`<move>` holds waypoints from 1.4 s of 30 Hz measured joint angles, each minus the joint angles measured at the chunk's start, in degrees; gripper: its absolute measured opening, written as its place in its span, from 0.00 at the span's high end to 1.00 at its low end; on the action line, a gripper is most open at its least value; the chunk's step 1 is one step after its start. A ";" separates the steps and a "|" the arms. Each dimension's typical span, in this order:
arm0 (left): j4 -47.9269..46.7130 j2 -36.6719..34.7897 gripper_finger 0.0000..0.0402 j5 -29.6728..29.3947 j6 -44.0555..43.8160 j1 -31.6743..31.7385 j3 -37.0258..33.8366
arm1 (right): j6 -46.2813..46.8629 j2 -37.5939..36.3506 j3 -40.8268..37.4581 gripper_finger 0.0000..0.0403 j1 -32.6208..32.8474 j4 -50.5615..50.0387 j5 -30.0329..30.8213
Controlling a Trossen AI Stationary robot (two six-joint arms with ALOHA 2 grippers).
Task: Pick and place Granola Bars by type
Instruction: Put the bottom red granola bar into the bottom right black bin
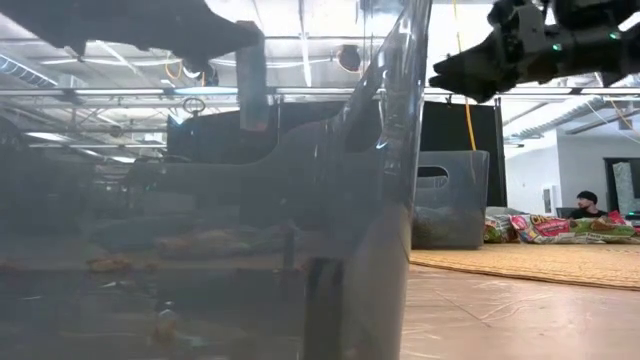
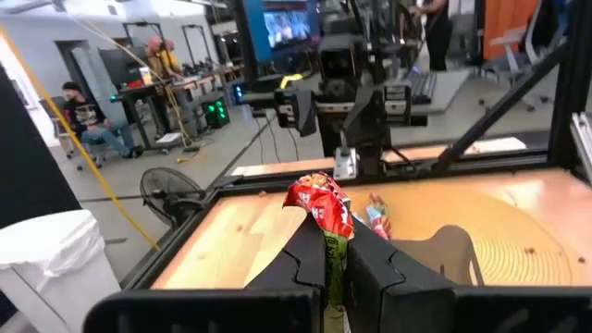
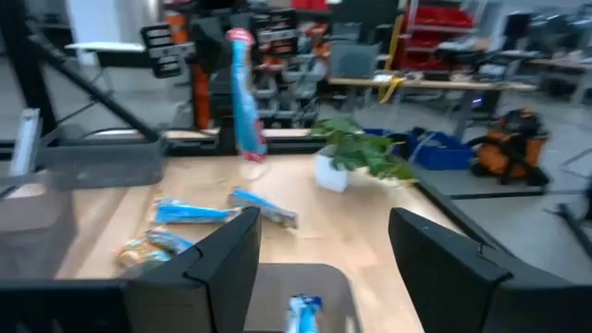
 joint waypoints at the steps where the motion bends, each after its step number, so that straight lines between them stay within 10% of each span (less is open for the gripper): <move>1: 0.18 -0.96 0.96 -0.08 -0.18 0.00 -0.77 | 0.00 -1.53 -1.15 0.43 0.00 -0.01 0.54; 17: 1.17 -6.16 0.96 -1.65 -1.66 0.00 -4.44 | 0.33 -17.16 -14.56 0.43 -0.02 0.38 6.53; 42: -7.83 -5.98 0.96 5.46 -5.60 -10.99 -2.58 | 0.00 -18.24 -17.24 0.43 -0.02 2.95 7.33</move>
